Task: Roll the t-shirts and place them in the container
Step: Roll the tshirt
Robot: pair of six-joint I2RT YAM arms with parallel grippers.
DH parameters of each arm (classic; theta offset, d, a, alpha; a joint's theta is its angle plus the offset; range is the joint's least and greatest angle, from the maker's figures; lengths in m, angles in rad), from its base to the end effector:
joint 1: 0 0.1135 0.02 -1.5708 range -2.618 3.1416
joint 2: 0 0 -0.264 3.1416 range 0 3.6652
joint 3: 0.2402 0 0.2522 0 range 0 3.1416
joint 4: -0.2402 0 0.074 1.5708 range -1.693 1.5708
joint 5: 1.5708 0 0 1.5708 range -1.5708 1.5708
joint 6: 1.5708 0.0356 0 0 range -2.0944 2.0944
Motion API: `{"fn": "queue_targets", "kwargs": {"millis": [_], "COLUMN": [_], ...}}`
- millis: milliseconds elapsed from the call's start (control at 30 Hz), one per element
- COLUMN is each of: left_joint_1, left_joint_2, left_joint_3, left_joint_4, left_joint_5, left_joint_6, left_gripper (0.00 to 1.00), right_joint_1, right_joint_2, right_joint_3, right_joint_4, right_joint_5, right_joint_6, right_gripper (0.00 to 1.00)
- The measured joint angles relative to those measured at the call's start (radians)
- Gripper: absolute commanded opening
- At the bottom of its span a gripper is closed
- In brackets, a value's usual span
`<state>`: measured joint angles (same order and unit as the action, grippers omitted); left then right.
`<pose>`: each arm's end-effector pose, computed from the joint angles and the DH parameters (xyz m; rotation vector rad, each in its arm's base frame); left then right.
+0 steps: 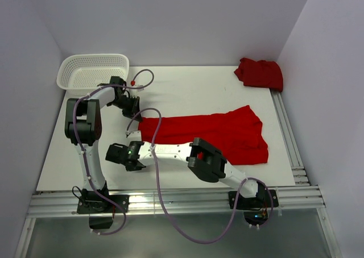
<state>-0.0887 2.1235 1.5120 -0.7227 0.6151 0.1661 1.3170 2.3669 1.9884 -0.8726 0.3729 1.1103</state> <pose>0.4143 -0.0575 0.1465 0.4539 2.7236 -0.8631 0.1361 0.4731 0.1617 -0.1950 2.6686 0.2276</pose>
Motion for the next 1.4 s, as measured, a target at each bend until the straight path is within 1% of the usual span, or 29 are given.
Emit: {"fn": "queue_targets", "kwargs": {"millis": [67,100,167,200,233,300,333,500,833,1400], "left_joint_1": [0.0,0.0,0.0,0.0,0.0,0.0,0.0,-0.001,-0.001,-0.001], "left_joint_2": [0.0,0.0,-0.002,-0.003,-0.004,-0.004,-0.004,-0.004,-0.004,-0.004], "left_joint_3": [0.0,0.0,-0.001,-0.003,-0.003,-0.003,-0.003,-0.003,-0.003,-0.003], "left_joint_4": [0.0,0.001,0.002,0.003,0.003,0.003,0.003,0.002,0.002,0.0], "left_joint_5": [-0.001,-0.001,-0.001,-0.002,-0.004,-0.006,-0.006,-0.007,-0.007,-0.008], "left_joint_6": [0.0,0.0,0.0,0.0,0.001,0.001,0.001,0.001,0.002,0.005], "left_gripper": [0.0,0.0,0.0,0.0,0.0,0.0,0.0,0.0,0.0,0.0], "right_joint_1": [0.004,0.006,0.006,0.006,0.006,0.003,0.002,-0.028,-0.098,-0.1], "right_joint_2": [-0.004,-0.005,-0.005,-0.006,-0.006,-0.006,-0.006,-0.006,-0.006,0.006], "right_joint_3": [-0.006,-0.006,-0.006,-0.006,-0.006,-0.002,0.003,0.046,0.048,0.065], "right_joint_4": [0.0,0.0,-0.001,-0.001,-0.002,-0.008,-0.013,-0.026,-0.002,0.04], "right_joint_5": [0.0,0.0,0.003,0.005,0.009,0.018,0.024,0.06,0.077,0.049], "right_joint_6": [0.008,0.012,0.016,0.016,0.015,0.008,0.005,-0.017,-0.065,-0.086], "right_gripper": [0.0,0.06,0.13,0.21,0.27,0.35,0.36,0.36,0.37,0.38]}}
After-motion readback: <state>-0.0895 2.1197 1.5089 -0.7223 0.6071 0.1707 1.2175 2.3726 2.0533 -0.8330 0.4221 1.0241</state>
